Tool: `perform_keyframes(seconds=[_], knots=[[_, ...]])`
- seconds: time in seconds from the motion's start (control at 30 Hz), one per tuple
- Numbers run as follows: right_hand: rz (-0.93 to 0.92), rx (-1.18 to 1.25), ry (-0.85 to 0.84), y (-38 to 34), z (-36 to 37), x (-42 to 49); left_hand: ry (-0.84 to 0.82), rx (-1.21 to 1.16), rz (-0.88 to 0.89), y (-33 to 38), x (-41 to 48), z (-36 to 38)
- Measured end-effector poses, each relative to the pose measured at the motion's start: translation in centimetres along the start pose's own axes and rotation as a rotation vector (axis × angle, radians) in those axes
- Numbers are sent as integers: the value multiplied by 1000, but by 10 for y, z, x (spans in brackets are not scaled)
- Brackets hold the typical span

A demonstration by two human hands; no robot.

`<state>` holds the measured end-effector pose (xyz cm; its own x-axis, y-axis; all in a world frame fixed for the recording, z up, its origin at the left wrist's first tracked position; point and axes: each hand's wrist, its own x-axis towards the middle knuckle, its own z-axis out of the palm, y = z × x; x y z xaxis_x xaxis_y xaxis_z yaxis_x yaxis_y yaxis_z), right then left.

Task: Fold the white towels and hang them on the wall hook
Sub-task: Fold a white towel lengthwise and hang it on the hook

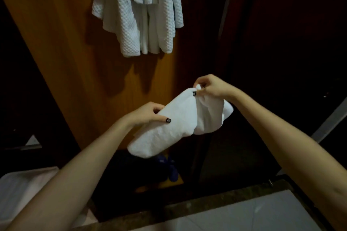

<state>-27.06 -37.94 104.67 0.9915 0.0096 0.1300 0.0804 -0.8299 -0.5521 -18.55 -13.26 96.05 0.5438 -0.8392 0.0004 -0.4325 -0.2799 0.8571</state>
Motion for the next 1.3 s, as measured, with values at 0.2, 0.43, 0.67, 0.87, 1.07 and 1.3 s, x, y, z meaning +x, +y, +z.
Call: perform_keyframes(seconds=[0.2,0.43,0.67,0.87,1.07,1.3], knots=[[117,-26,107,21,-4,-9,9,32,-135,-36,-23,4],[224,5,183,56,-3,-23,119,74,-236,-64,-46,-11],[282,38,205,70,2,-30,511,-90,-133,-51,-51,-21],[285,10,264,76,7,-30,640,10,-27,-18,-35,-36],[370,-53,269,92,-8,-42,764,59,-42,-7,-29,-54],[627,-128,288,110,-26,-56,963,53,-86,-14,-45,-99]])
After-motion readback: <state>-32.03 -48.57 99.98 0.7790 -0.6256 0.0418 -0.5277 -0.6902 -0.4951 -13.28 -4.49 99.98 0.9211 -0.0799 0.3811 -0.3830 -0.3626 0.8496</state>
